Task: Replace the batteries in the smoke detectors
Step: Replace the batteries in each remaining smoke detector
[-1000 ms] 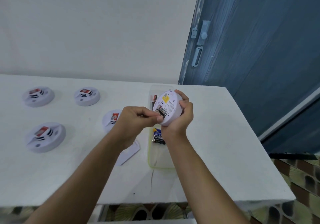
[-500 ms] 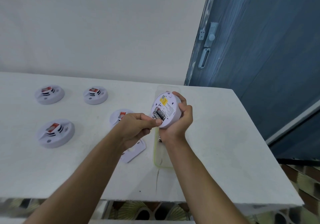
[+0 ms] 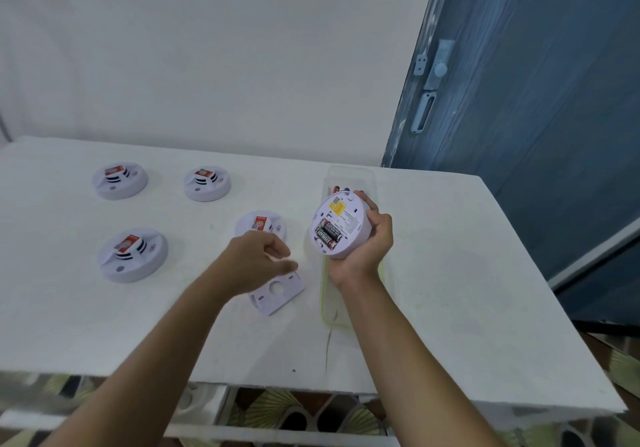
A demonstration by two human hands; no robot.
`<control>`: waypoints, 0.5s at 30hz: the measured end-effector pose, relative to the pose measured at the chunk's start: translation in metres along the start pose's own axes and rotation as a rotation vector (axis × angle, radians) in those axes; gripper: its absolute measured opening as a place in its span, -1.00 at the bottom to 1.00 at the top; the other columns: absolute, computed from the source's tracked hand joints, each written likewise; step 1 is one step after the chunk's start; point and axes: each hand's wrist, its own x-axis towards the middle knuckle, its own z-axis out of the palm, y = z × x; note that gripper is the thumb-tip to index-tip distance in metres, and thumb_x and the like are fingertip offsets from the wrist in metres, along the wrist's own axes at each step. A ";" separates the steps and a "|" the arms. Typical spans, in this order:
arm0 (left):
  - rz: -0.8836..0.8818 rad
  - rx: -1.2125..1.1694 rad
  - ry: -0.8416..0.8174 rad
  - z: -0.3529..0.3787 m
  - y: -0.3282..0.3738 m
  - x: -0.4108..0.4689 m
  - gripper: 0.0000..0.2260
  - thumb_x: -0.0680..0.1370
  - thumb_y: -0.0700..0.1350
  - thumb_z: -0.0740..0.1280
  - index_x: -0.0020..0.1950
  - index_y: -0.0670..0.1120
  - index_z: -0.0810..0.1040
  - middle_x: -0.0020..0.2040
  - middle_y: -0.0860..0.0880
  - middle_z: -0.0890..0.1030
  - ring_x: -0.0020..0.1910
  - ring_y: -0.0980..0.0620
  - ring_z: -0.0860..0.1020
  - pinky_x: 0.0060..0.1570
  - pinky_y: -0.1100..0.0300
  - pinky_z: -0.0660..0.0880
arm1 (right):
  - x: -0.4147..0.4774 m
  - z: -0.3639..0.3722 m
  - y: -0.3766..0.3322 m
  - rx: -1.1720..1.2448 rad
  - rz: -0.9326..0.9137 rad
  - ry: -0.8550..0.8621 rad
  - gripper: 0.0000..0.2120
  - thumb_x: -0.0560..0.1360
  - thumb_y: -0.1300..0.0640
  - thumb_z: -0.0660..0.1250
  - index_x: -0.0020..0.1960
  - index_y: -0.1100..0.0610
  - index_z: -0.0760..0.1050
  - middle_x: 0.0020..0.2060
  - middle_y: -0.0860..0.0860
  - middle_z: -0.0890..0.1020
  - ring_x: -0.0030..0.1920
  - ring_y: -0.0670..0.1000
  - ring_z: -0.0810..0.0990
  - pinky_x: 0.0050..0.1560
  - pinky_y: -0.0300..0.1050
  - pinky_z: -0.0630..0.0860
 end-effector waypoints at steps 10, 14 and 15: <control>0.041 0.276 -0.027 0.022 -0.018 -0.015 -0.38 0.37 0.02 0.54 0.37 -0.04 0.42 0.26 -0.03 0.55 0.15 -0.01 0.51 -0.01 0.23 0.42 | -0.003 -0.004 0.005 -0.016 0.014 -0.025 -0.58 0.31 0.01 0.21 0.08 0.15 0.58 0.16 0.17 0.60 0.14 0.20 0.55 0.07 0.04 0.48; 0.072 0.283 -0.011 0.021 -0.021 -0.015 -0.37 0.37 0.02 0.51 0.40 -0.03 0.40 0.26 -0.02 0.54 0.18 0.00 0.49 -0.03 0.25 0.36 | -0.003 -0.005 0.007 -0.042 0.012 -0.003 -0.52 0.30 0.00 0.21 0.15 0.17 0.56 0.15 0.19 0.60 0.13 0.20 0.55 0.07 0.05 0.47; 0.084 0.264 0.006 0.020 -0.021 -0.016 -0.37 0.36 0.03 0.50 0.39 -0.03 0.41 0.25 -0.02 0.54 0.16 0.01 0.49 -0.03 0.25 0.36 | -0.004 -0.005 0.008 -0.042 0.016 -0.003 -0.51 0.30 0.00 0.21 0.16 0.18 0.55 0.16 0.20 0.60 0.14 0.20 0.55 0.08 0.05 0.47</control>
